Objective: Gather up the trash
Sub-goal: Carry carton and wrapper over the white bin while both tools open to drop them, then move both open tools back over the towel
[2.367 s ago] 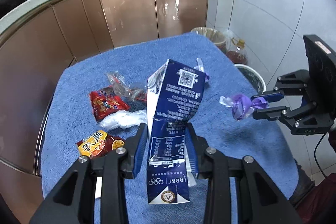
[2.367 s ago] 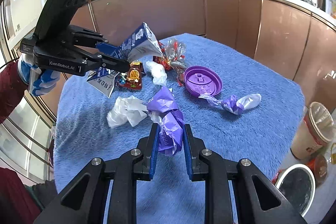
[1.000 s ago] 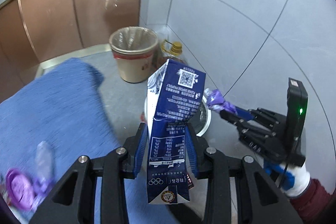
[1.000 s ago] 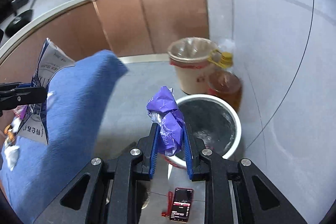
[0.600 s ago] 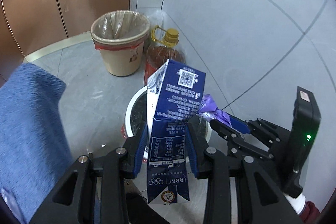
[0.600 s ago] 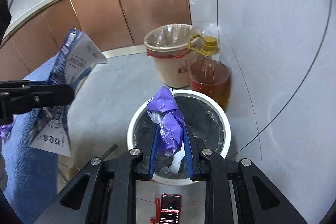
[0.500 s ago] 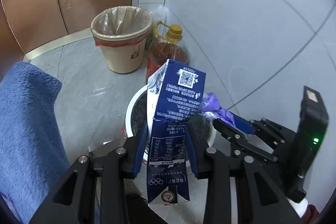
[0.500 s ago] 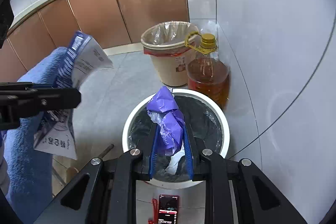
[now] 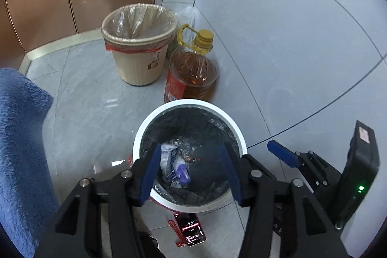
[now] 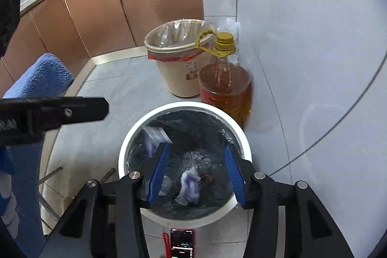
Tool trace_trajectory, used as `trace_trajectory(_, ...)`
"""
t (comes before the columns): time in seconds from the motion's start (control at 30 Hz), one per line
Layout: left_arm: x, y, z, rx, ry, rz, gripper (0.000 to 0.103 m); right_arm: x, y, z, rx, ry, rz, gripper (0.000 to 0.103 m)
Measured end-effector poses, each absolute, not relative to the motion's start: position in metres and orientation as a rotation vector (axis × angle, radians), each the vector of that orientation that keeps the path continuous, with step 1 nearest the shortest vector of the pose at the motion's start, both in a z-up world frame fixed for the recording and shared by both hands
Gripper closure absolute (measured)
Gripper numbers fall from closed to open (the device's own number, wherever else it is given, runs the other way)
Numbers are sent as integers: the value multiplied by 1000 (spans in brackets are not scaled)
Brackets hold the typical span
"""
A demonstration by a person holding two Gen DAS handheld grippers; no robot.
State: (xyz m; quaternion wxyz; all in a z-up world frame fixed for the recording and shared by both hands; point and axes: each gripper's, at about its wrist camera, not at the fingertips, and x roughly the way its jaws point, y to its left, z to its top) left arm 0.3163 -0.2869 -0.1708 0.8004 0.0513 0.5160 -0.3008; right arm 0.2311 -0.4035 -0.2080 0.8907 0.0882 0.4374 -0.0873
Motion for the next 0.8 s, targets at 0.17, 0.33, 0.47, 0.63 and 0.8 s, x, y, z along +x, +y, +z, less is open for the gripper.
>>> trace_trajectory(0.17, 298, -270, -144, 95, 1039, -639, 53, 226, -401, -206, 183, 899, -186, 53)
trace_trajectory(0.33, 281, -244, -110, 63, 968, -601, 53, 212, -386, -188, 171, 863, -173, 49)
trace_trajectory(0.47, 262, -219, -80, 42, 890, -558, 53, 199, -372, -167, 154, 820, -154, 48)
trace_trajectory(0.63, 230, -182, -44, 30, 780, -515, 53, 179, -354, -131, 142, 751, -129, 47)
trace_trajectory(0.8, 198, -142, -15, 33, 747, -489, 53, 152, -330, -86, 119, 669, -88, 47)
